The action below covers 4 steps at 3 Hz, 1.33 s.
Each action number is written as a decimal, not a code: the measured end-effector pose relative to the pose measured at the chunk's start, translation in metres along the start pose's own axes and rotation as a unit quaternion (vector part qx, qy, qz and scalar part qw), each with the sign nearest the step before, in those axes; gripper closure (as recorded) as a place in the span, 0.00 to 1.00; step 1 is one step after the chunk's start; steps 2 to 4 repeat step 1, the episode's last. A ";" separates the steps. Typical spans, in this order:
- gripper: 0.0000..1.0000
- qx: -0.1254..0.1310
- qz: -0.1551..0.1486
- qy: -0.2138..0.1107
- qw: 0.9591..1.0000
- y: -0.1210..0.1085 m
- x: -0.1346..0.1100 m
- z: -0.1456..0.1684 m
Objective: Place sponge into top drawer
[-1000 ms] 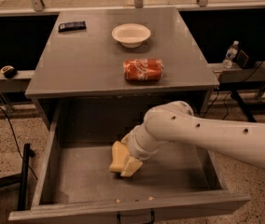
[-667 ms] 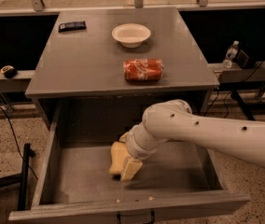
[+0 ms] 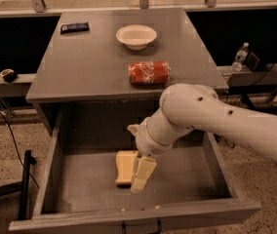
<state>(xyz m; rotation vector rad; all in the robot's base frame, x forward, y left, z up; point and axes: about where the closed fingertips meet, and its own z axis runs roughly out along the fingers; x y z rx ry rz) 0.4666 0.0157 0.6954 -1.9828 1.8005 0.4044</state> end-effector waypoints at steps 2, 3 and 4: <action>0.00 0.050 0.007 0.021 0.998 0.014 -0.010 -0.076; 0.00 0.050 0.007 0.021 0.998 0.014 -0.010 -0.076; 0.00 0.050 0.007 0.021 0.998 0.014 -0.010 -0.076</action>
Offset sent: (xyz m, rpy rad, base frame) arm 0.0000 0.0000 0.0000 0.0000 0.0000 0.0000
